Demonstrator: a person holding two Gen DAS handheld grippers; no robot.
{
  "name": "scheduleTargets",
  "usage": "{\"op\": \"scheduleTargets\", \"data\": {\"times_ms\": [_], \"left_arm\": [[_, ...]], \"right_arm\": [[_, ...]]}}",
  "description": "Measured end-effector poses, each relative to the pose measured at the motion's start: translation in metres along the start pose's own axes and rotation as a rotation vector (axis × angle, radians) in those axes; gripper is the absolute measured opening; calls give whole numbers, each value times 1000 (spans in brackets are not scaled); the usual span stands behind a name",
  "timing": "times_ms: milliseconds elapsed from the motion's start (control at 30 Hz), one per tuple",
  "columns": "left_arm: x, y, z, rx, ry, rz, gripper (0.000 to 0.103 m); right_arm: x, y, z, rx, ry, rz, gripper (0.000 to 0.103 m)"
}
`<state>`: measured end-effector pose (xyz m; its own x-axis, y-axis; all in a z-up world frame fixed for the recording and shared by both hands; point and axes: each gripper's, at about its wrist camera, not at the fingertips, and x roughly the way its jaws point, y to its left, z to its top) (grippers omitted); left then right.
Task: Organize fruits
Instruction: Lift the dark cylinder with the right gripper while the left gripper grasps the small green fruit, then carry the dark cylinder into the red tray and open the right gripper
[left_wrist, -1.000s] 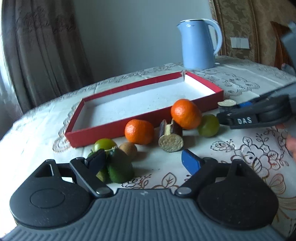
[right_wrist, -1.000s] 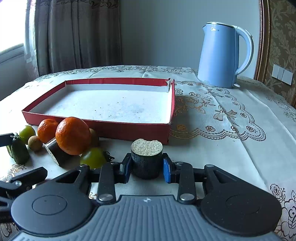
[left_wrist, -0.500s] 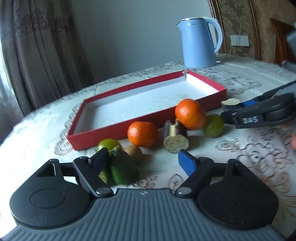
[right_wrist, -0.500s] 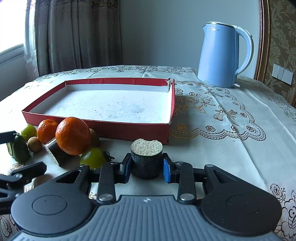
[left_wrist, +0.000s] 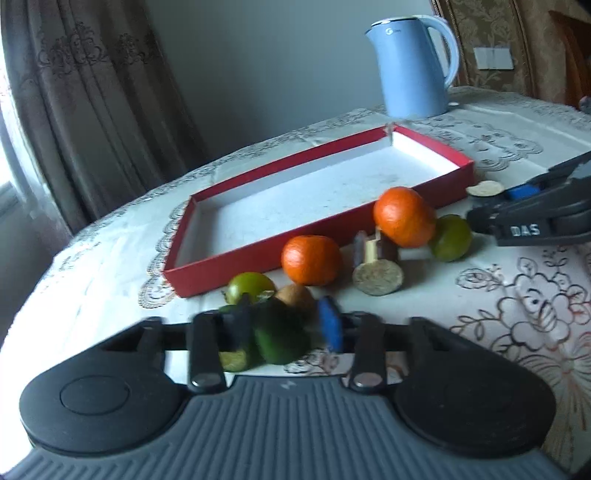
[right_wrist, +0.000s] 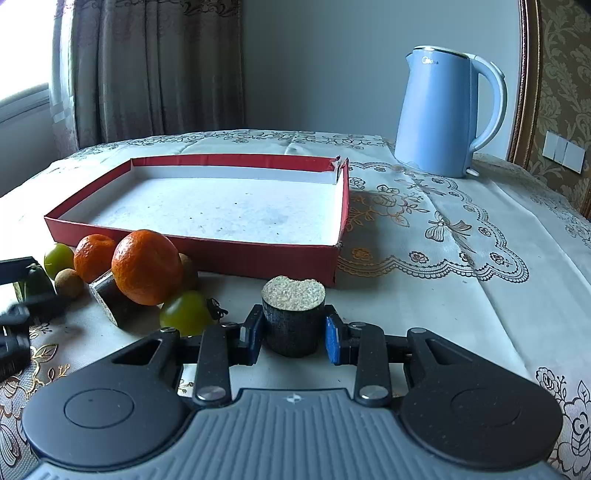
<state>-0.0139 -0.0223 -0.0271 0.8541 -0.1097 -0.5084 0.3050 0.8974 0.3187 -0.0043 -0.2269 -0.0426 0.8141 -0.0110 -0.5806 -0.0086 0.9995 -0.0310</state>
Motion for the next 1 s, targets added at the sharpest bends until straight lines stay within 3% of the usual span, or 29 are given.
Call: {"op": "scheduleTargets", "data": {"times_ms": [567,700,1000], "left_arm": [[-21,28,-9,-159,-78,-100,24],[-21,27,-11,-150,-76,-128,24],[-19,34,-15,-209,-71,-161,24]], "right_arm": [[-4,-4,0,-6,-18,-41,33],[-6,-6,2,-6,-28,-45,33],[-11,-6,49,-33,-136,-4,33]]}}
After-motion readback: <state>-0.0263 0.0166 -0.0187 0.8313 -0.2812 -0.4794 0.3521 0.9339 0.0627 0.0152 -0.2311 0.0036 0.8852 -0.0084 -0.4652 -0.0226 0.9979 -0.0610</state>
